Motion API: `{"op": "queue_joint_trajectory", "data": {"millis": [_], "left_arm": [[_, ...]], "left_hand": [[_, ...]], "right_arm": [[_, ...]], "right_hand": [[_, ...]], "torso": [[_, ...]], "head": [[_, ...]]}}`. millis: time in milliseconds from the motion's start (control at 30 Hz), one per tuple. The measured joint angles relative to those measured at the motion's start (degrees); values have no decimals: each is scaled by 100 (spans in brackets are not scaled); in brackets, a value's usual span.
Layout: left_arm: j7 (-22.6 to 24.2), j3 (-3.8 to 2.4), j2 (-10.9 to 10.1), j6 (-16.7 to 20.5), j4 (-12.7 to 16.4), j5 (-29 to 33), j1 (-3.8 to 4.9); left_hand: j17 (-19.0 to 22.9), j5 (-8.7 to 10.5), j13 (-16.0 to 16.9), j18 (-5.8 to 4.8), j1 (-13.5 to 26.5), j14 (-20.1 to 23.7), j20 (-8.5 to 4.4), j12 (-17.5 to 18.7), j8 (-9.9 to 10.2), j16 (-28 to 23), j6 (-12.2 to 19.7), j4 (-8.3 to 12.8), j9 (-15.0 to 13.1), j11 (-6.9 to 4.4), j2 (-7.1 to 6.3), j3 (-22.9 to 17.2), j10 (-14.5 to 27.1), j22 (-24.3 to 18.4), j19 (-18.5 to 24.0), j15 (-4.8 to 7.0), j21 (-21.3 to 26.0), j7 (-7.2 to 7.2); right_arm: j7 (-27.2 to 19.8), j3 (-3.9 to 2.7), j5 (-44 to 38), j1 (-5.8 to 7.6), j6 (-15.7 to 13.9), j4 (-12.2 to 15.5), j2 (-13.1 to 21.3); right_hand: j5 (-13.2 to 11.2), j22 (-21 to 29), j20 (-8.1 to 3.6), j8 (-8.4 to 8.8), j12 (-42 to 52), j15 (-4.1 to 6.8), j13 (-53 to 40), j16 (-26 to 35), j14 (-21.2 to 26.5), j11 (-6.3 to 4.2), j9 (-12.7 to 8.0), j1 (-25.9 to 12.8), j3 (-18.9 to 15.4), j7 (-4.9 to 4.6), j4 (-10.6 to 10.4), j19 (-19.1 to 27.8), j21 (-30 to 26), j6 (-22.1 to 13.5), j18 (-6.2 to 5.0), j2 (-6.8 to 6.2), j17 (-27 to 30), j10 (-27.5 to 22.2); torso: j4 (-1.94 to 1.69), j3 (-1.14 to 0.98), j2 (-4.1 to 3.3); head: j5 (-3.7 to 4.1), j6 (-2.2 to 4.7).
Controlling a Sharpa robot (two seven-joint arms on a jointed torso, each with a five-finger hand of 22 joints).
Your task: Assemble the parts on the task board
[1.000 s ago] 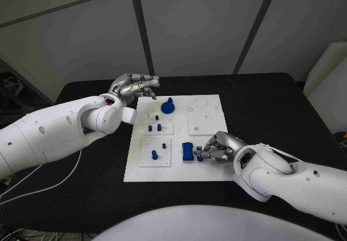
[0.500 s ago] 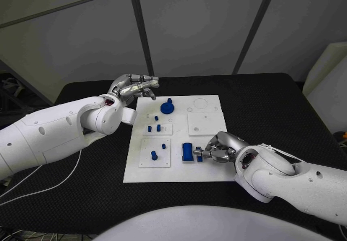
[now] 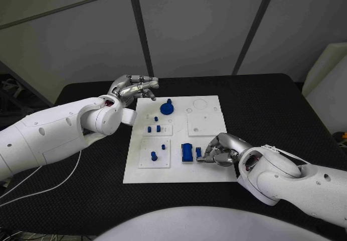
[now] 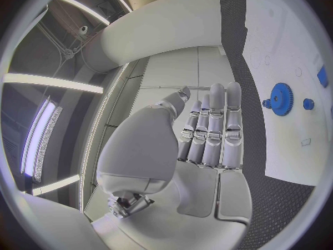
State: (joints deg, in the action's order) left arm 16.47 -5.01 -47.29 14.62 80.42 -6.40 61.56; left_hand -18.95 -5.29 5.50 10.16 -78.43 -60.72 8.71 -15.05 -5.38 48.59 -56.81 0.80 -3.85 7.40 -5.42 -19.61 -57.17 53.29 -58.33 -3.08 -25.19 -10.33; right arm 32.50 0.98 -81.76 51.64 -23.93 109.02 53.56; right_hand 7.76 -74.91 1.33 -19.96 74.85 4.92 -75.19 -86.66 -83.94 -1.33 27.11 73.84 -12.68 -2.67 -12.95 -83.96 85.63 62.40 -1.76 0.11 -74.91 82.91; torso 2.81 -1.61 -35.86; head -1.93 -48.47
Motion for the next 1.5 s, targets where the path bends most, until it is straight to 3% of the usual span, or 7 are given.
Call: {"op": "queue_joint_trajectory", "data": {"millis": [733, 1033, 1233, 1300, 1400, 1433, 1500], "left_arm": [[-3, 1, -2, -7, -1, 0, -1], [-4, 1, -10, -8, 2, 0, -1], [-5, 1, -10, -9, 3, 0, -1], [-6, 1, -7, -9, 1, 0, -3], [-6, 15, -4, -9, -6, 0, -6], [-6, 26, -4, -9, -8, 0, -14], [-6, 53, -6, -9, -13, 0, -36]], "left_hand": [[0, 0, 0, 0, 0, 0, 0, 0, 0, 0, 0, 0, 0, 0, 0, 0, 0, 0, 0, 0, 0, 0], [0, 0, 0, 0, 0, 0, 0, 0, 0, 0, 0, 0, 0, 0, 0, 0, 0, 0, 0, 0, 0, 0], [0, 0, 0, 0, 0, 0, 0, 0, 0, 0, 0, 0, 0, 0, 0, 0, 0, 0, 0, 0, 0, 0], [2, 0, -1, 0, 0, 0, 0, 0, 0, 0, 0, 0, 0, 0, 0, 0, 0, 0, 0, 0, 0, 0], [28, 0, -11, 0, 0, 3, 0, -37, 0, 23, 0, -1, 0, -20, 0, 34, 20, -8, 0, -3, 0, 0], [29, 0, -11, 0, 0, 21, 0, -37, 0, 23, 0, -8, 0, -12, 0, 41, 28, -8, 0, -21, 2, 0], [69, 0, -15, 0, 7, 101, 40, -71, 0, 10, 0, -35, 0, 1, 7, 69, 42, -36, 41, -24, 72, 0]], "right_arm": [[-54, -8, -114, 5, 100, -385, -186], [-71, -5, -141, 5, 102, -389, -207], [-139, 1, -102, -3, 65, -248, -55], [-249, -3, 21, -3, 26, -210, 26], [-545, -114, 447, -9, -33, -259, 96], [-744, -159, 728, 6, -63, -329, 106], [-1110, -192, 1249, 62, -103, -493, 106]], "right_hand": [[-12, 0, 0, -63, 27, -1, 4, 0, 0, -21, 34, 119, 0, 10, 0, 0, 0, 13, 0, 121, 0, 20], [0, 0, 0, -62, 54, -2, -30, 1, 0, -21, 5, 156, 0, 10, -1, 0, 0, 11, 0, 159, 0, 20], [420, 0, 0, -61, -42, -2, -200, 1, -1, -20, 25, 121, -149, -8, -117, 0, 0, -67, 0, 188, 0, 20], [522, 0, 0, 14, -210, -3, -242, 96, -1, 27, 5, 39, -222, -54, -190, 0, -117, -183, 0, 146, 0, -62], [521, 1, 22, 186, -728, -75, -99, 315, -11, 120, -72, 36, -250, -159, -218, -12, -389, -455, 0, 144, 0, -349], [521, 1, 58, 231, -840, -85, 47, 369, -19, 156, -93, 90, -250, -194, -218, -9, -459, -512, 0, 196, 0, -402], [572, 0, 130, 323, -1092, -135, 151, 567, -10, 199, -136, 246, -209, -256, -174, 48, -715, -608, -113, 245, 0, -594]], "torso": [[-16, 1, -14], [-13, 1, -7], [2, 1, 2], [3, 2, 7], [3, 1, 21], [4, -1, 27], [5, -9, 46]], "head": [[-21, -42], [-41, -58], [-34, -42], [-26, -27], [-24, 18], [-24, 36], [-18, 66]]}}
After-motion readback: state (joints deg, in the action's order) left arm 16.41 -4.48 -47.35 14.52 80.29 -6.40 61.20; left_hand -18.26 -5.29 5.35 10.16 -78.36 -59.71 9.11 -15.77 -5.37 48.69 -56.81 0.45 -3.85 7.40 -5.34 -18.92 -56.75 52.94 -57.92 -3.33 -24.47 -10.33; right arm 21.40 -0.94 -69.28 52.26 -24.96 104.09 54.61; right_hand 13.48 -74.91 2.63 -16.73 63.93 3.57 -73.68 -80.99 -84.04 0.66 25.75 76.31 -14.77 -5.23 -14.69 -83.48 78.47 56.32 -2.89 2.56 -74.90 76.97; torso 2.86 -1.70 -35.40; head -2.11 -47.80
